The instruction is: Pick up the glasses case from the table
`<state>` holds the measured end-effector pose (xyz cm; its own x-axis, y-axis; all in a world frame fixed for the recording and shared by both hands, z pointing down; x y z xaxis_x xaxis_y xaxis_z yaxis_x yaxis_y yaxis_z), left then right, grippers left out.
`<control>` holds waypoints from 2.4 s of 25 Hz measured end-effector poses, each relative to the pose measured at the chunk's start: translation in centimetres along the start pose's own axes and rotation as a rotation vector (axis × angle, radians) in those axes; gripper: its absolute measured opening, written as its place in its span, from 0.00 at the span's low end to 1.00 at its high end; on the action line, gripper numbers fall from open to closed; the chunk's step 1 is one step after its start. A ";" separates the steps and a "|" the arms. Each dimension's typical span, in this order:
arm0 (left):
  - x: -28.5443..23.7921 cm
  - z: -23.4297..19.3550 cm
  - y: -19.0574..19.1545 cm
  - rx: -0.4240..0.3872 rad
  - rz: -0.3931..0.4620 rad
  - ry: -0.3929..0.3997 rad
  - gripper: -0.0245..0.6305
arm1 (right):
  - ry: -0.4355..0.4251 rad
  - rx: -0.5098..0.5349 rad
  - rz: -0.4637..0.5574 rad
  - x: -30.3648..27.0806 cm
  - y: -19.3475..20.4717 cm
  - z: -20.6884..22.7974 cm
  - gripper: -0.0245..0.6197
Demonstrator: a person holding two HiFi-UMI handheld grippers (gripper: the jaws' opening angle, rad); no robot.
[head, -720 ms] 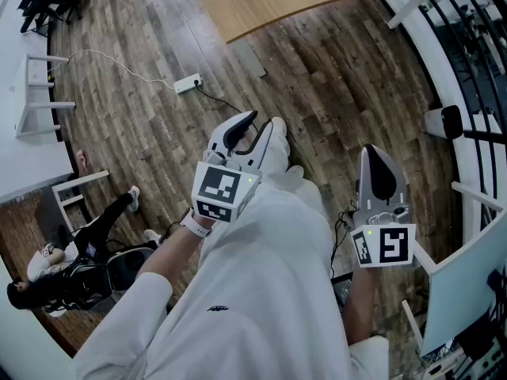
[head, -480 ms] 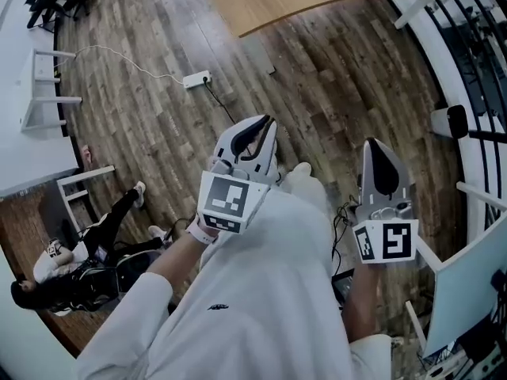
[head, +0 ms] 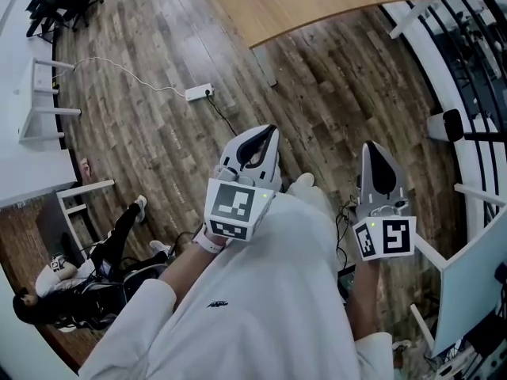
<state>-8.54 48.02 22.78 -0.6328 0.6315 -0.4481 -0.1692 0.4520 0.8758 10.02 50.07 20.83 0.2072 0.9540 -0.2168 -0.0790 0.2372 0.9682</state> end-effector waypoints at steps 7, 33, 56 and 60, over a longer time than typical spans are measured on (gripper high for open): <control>0.7 -2.2 -1.2 -0.001 0.044 0.063 0.05 | 0.032 0.031 0.018 -1.2 -1.2 -2.0 0.05; 2.2 -14.5 -3.3 -0.014 0.083 0.172 0.05 | 0.128 0.042 0.042 -9.9 -2.0 -10.1 0.05; -7.5 -19.3 -7.0 0.055 0.045 0.193 0.05 | 0.096 -0.008 0.020 -21.4 -3.6 -5.8 0.05; -11.5 -20.5 -8.5 0.041 0.028 0.190 0.05 | 0.095 -0.010 0.016 -24.9 -4.1 -2.9 0.05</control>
<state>-15.26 24.01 24.17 -0.7684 0.5157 -0.3789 -0.1212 0.4641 0.8775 2.31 25.85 21.93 0.1128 0.9706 -0.2126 -0.0911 0.2232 0.9705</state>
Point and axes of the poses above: the fingertips, and each gripper's own axes: x backward along the fingers, z to its right, y out of its underside, the point moved 2 cm from there along x, backward along the fingers, and after that the axes turned 13 degrees about y, right-handed, at the moved point
